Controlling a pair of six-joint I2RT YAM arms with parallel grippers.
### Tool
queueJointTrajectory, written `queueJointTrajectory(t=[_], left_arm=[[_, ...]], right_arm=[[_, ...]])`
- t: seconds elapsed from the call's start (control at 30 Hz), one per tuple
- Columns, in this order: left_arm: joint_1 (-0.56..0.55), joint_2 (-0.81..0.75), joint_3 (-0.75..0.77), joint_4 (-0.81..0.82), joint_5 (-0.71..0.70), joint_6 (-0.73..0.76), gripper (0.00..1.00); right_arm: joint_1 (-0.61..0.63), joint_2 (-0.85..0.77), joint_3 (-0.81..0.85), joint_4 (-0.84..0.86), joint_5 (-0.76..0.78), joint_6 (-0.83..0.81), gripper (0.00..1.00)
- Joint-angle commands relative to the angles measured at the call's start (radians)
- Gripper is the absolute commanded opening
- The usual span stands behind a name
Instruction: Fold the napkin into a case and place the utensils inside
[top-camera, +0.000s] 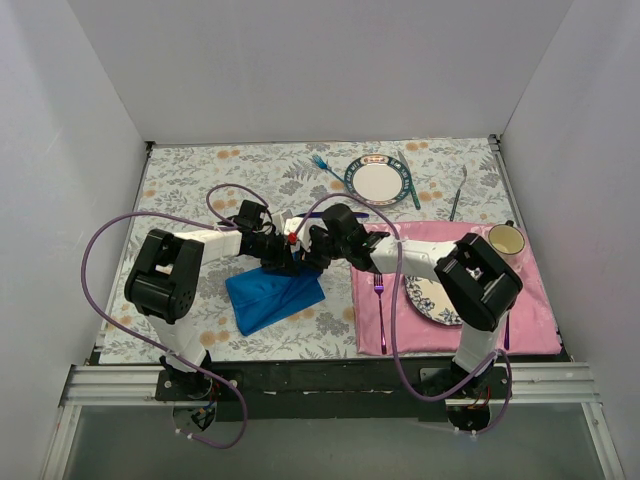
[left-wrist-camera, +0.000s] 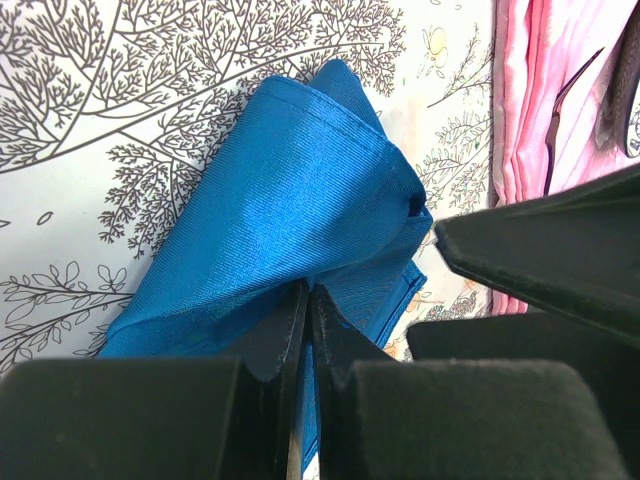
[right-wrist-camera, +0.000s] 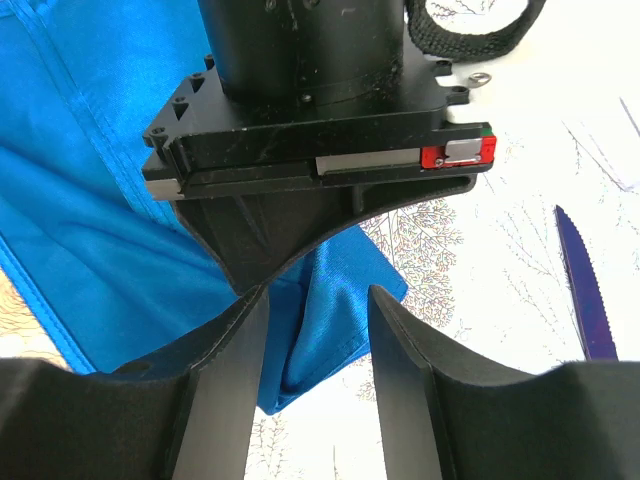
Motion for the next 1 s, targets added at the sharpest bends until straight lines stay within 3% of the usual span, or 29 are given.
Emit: queueJointTrajectory(t=[0.0,0.37,0.53,0.67,0.7,0.83,0.97], left_arm=[[0.002,0.003,0.024,-0.004,0.002,0.007,0.0],[0.005,0.004,0.044,-0.004,0.016,-0.002,0.0],[0.006,0.0,0.047,-0.004,0.022,-0.005,0.0],[0.011,-0.014,0.049,-0.01,0.029,-0.002,0.0],[0.009,-0.022,0.047,-0.013,0.03,0.003,0.0],[0.009,-0.055,0.046,-0.059,0.024,0.026,0.23],[0.009,-0.103,0.024,-0.088,0.015,0.052,0.28]], right_arm=[[-0.004,0.033,-0.001,0.042,-0.006,-0.069,0.51],[-0.003,0.096,-0.01,0.05,0.005,-0.135,0.44],[-0.003,0.124,-0.004,0.039,0.011,-0.158,0.34],[-0.004,0.14,0.003,0.033,0.042,-0.161,0.15],[-0.004,0.148,0.005,0.028,0.046,-0.161,0.02],[-0.003,0.162,0.019,0.015,0.062,-0.157,0.01],[-0.006,0.167,0.023,0.019,0.072,-0.134,0.01]])
